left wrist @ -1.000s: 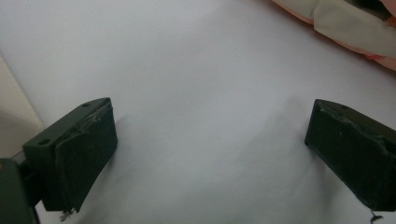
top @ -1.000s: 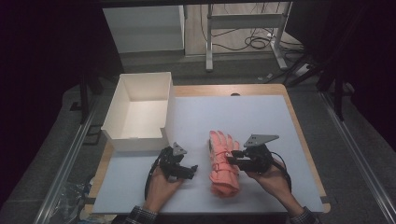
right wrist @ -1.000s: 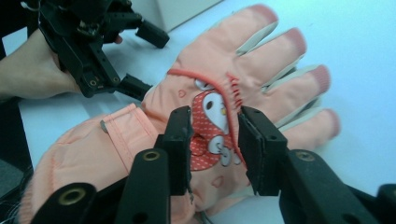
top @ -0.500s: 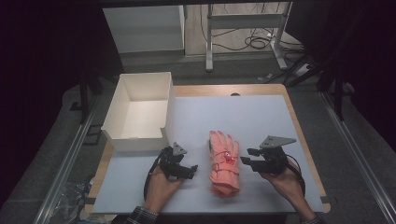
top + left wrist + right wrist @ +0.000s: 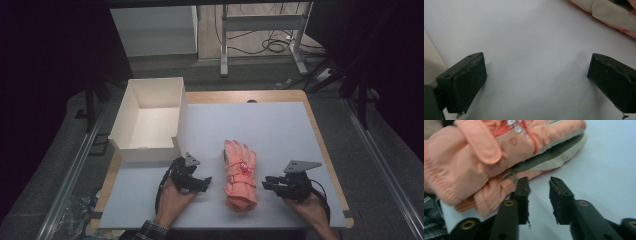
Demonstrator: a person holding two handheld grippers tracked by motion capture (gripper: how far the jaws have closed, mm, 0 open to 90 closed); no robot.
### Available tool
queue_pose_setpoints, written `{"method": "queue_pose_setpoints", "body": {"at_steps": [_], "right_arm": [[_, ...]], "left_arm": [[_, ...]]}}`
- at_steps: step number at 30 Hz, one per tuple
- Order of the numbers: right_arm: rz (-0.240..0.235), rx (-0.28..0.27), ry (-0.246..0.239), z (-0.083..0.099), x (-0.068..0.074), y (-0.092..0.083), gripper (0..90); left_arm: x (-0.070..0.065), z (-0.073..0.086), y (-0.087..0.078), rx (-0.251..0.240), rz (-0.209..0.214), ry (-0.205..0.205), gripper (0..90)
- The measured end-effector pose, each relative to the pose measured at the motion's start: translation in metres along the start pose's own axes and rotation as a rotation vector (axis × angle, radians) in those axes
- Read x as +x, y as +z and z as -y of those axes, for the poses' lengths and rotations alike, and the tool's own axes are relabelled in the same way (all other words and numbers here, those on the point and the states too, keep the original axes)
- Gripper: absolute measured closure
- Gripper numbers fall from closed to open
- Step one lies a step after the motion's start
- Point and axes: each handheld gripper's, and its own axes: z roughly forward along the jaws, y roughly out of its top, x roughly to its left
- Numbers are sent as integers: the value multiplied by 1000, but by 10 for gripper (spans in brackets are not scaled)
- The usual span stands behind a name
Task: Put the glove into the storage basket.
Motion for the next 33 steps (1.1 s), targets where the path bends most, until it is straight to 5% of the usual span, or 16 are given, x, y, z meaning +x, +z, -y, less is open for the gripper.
{"method": "queue_pose_setpoints", "body": {"at_steps": [8, 33], "right_arm": [[-59, 40, -41, 9, 13, 6, 825], [-150, 79, -95, -4, 46, 55, 818]], "left_arm": [[3, 1, -4, -1, 13, 0, 43], [31, 10, -42, -15, -34, -2, 49]]}}
